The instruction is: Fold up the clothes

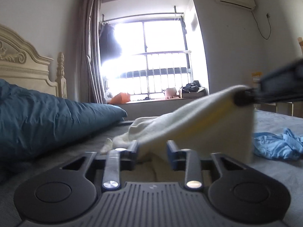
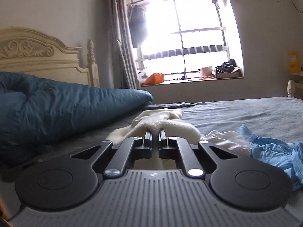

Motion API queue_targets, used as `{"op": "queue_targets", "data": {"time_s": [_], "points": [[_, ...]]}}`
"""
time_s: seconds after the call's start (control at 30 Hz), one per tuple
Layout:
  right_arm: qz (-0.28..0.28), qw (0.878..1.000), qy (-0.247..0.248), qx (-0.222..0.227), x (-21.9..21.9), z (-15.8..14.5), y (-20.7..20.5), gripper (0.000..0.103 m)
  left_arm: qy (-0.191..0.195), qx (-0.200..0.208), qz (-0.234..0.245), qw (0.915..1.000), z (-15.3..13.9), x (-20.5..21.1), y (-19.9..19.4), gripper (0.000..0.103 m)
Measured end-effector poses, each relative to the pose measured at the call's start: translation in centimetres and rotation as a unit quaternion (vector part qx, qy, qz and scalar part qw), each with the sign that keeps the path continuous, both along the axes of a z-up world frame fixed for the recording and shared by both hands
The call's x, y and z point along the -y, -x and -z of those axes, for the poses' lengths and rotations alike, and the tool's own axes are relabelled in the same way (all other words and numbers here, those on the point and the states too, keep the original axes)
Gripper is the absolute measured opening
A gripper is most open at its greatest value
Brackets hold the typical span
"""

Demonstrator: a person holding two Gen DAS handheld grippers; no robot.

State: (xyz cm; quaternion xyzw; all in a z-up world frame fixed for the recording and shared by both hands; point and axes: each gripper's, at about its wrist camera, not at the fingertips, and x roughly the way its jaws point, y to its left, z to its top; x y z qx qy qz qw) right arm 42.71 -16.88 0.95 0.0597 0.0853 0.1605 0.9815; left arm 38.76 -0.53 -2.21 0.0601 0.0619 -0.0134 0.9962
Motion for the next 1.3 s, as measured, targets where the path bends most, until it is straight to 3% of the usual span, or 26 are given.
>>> {"op": "queue_targets", "data": {"time_s": [0.17, 0.23, 0.43, 0.57, 0.63, 0.7, 0.77, 1.13, 1.3], "points": [[-0.027, 0.999, -0.004, 0.016, 2.1, 0.2, 3.4, 0.004, -0.047, 0.023, 0.008, 0.9986, 0.2, 2.5, -0.4, 0.058], [-0.037, 0.999, -0.011, 0.022, 3.1, 0.0, 4.8, 0.004, -0.057, 0.024, 0.014, 0.9980, 0.5, 3.6, -0.5, 0.058], [-0.055, 0.997, -0.028, 0.038, 4.5, -1.5, 7.9, 0.004, -0.066, 0.024, 0.028, 0.9971, 1.2, 5.3, 0.3, 0.058], [-0.063, 0.996, -0.030, 0.046, 5.1, -3.0, 9.9, 0.004, -0.050, 0.025, 0.026, 0.9981, 0.1, 4.9, 1.4, 0.058], [-0.068, 0.996, -0.029, 0.048, 5.4, -3.8, 11.1, 0.004, -0.044, 0.022, 0.039, 0.9980, -0.5, 4.6, 2.4, 0.051], [-0.073, 0.996, -0.025, 0.050, 5.5, -4.7, 12.5, 0.004, -0.036, 0.018, 0.058, 0.9975, -1.2, 4.2, 3.5, 0.012], [-0.079, 0.995, -0.019, 0.054, 5.5, -5.4, 14.2, 0.004, -0.012, 0.003, 0.070, 0.9974, -1.9, 3.6, 4.7, 0.001], [-0.110, 0.992, -0.009, 0.061, 6.7, -10.3, 24.6, 0.004, 0.008, 0.002, 0.138, 0.9903, -7.6, 1.9, 18.3, 0.001], [-0.137, 0.988, -0.003, 0.075, 7.6, -11.9, 33.2, 0.004, 0.021, 0.002, 0.179, 0.9836, -9.4, 1.8, 26.5, 0.001]]}}
